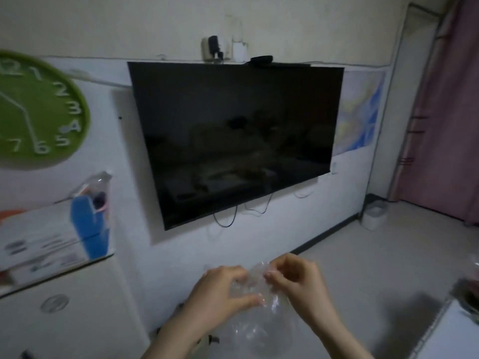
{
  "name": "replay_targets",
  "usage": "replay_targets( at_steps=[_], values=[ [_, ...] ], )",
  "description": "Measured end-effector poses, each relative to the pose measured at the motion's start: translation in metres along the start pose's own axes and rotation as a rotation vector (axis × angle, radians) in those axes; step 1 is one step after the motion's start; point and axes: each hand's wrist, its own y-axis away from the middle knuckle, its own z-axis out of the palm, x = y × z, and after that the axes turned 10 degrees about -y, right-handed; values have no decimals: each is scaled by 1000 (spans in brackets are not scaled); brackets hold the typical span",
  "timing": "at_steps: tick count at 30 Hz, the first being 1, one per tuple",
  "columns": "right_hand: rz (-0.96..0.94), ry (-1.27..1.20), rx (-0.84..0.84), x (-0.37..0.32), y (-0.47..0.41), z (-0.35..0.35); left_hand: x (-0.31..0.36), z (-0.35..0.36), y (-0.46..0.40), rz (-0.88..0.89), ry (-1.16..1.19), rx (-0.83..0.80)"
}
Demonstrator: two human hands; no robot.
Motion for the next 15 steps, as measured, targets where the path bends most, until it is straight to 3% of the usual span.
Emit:
replay_targets(
  at_steps=[3, 8, 15],
  values=[
    [26, -17, 103, 6, -45, -26, -10, 13, -65, -13, 180, 30],
    [115, -35, 3, 35, -108, -66, -21, 37, -166, -41, 370, 140],
    [-8, -24, 170, 95, -270, -112, -44, 62, -352, 22, 717, -79]
  ],
)
